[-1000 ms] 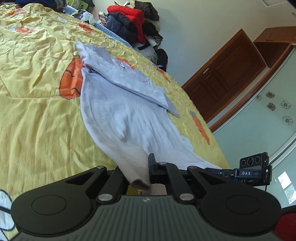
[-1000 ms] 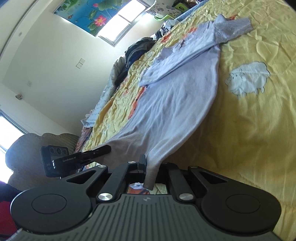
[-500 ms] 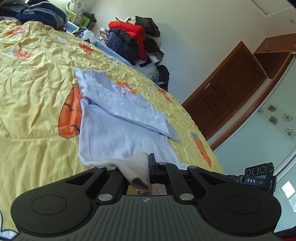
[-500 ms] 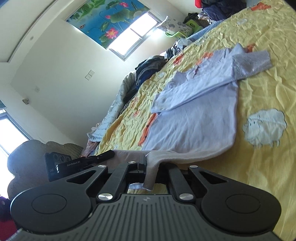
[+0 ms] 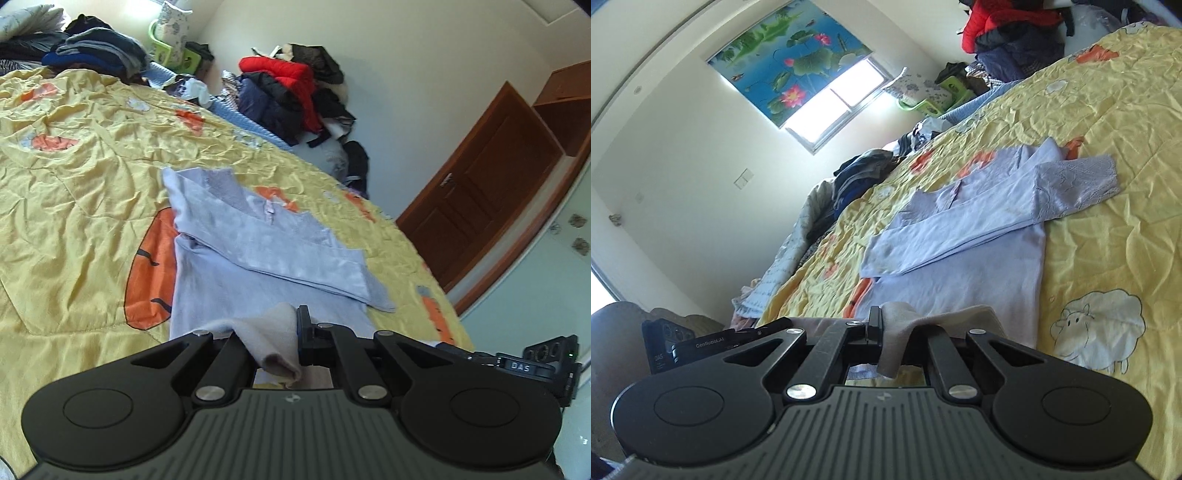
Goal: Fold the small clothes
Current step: 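Lift the held hem with both grippers and fold it toward the collar, then lay the hem over the folded sleeves near the collar with both grippers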
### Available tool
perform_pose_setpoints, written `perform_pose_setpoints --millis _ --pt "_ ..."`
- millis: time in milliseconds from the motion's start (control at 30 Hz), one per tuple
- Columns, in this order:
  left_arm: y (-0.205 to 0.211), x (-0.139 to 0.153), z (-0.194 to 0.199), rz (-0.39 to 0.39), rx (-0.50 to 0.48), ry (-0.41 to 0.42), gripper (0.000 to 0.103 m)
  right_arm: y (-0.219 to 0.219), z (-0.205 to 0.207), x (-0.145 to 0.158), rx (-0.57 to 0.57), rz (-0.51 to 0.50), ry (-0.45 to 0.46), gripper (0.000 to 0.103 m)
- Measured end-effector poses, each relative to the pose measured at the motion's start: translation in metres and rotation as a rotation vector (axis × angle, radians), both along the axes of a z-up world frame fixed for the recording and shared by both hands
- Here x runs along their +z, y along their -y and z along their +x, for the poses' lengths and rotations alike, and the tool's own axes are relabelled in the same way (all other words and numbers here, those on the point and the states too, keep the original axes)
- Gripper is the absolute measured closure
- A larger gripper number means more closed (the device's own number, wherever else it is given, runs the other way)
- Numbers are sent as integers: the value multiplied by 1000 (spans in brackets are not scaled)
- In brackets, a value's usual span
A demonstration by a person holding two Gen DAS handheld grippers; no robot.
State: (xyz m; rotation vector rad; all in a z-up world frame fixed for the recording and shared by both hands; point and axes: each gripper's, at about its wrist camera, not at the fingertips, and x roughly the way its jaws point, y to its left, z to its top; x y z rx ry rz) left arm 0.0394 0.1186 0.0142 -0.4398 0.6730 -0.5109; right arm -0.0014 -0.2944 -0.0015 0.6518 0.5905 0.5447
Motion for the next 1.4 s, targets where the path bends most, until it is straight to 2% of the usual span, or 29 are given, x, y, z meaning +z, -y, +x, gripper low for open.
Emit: perform_pose_setpoints --millis 133,467,767,967,1400 --pt "13 2 5 67 15 18 100 -4 5 -3 -22 -12 -4 95" --pt "27 -2 18 124 20 1 100 -6 11 -6 -51 -27 -3 95" --pt "28 -4 24 110 30 0 100 -12 15 -4 -54 -83 14 95" --pt "27 2 26 81 51 29 99 -11 19 0 -68 -86 32 95" --pt "42 15 65 105 85 96 100 -7 62 14 -121 -113 93 95"
